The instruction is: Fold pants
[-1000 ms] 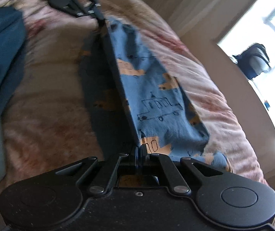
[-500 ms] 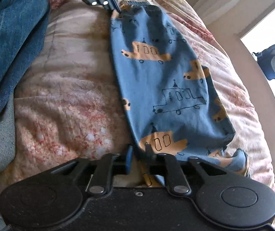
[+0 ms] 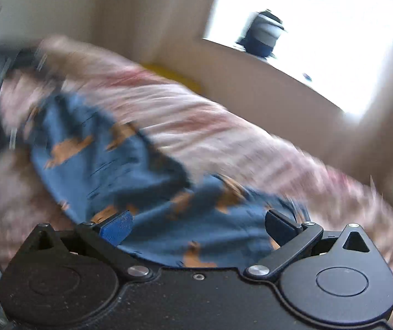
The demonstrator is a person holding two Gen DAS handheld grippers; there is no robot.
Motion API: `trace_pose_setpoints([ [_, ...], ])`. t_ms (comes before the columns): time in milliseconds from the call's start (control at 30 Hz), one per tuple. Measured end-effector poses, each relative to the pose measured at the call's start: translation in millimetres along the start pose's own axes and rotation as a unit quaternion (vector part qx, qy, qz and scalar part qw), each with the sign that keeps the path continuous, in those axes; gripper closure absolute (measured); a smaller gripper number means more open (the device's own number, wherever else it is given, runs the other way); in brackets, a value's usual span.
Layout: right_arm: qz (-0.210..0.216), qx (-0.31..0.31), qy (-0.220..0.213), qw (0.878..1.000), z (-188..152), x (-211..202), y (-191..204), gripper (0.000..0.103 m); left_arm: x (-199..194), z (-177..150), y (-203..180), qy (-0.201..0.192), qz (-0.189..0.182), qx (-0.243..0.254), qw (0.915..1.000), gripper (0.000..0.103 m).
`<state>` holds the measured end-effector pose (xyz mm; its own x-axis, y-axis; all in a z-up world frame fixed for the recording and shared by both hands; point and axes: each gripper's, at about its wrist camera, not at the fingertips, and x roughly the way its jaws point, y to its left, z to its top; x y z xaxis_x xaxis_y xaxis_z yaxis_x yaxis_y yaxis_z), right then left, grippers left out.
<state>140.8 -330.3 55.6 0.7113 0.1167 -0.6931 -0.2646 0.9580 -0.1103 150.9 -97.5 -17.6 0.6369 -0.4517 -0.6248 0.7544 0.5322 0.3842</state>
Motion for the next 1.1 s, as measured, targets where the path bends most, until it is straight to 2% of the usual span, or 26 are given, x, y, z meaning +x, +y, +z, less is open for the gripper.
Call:
trace_pose_setpoints([
  [67, 0.01, 0.086, 0.022, 0.996, -13, -6, -38, 0.001, 21, 16, -31, 0.0, -0.009, 0.027, 0.9996, 0.0],
  [133, 0.023, 0.147, 0.036, 0.988, -30, -10, -66, 0.001, 42, 27, -61, 0.003, -0.007, 0.061, 0.9981, 0.0],
  [233, 0.045, 0.234, 0.042, 0.97, -65, -16, -103, 0.001, 66, 39, -99, 0.017, -0.001, 0.114, 0.9934, 0.001],
  [300, 0.055, 0.264, 0.024, 0.963, -81, -20, -117, 0.001, 77, 43, -112, 0.034, -0.019, 0.126, 0.9913, 0.013],
  [433, 0.088, 0.312, -0.018, 0.946, -98, -18, -142, 0.001, 97, 51, -116, 0.068, -0.05, 0.126, 0.9884, 0.028],
  [500, 0.102, 0.318, -0.021, 0.942, -100, -8, -150, 0.001, 103, 53, -113, 0.084, -0.056, 0.119, 0.9878, 0.049],
  [533, 0.106, 0.325, -0.025, 0.939, -101, -1, -153, 0.001, 107, 53, -111, 0.094, -0.059, 0.116, 0.987, 0.053],
  [600, 0.11, 0.349, -0.029, 0.93, -99, 12, -164, 0.001, 114, 52, -113, 0.11, -0.065, 0.119, 0.9847, 0.068],
  [667, 0.126, 0.382, -0.038, 0.915, -100, 25, -176, 0.007, 116, 50, -115, 0.121, -0.066, 0.131, 0.9818, 0.074],
  [733, 0.13, 0.409, -0.038, 0.902, -99, 38, -186, 0.018, 118, 50, -118, 0.125, -0.063, 0.139, 0.9803, 0.074],
  [833, 0.13, 0.44, -0.03, 0.888, -97, 54, -199, 0.024, 119, 52, -120, 0.129, -0.066, 0.144, 0.9789, 0.074],
  [867, 0.129, 0.447, -0.029, 0.885, -95, 58, -202, 0.027, 119, 52, -119, 0.13, -0.069, 0.142, 0.979, 0.07],
  [900, 0.125, 0.449, -0.03, 0.884, -94, 60, -205, 0.028, 118, 52, -118, 0.13, -0.07, 0.139, 0.9792, 0.068],
  [1033, 0.095, 0.44, -0.029, 0.893, -85, 71, -213, 0.03, 118, 51, -118, 0.131, -0.071, 0.141, 0.9786, 0.067],
  [1100, 0.09, 0.444, -0.016, 0.891, -83, 80, -215, 0.037, 119, 50, -117, 0.131, -0.071, 0.143, 0.9784, 0.067],
])
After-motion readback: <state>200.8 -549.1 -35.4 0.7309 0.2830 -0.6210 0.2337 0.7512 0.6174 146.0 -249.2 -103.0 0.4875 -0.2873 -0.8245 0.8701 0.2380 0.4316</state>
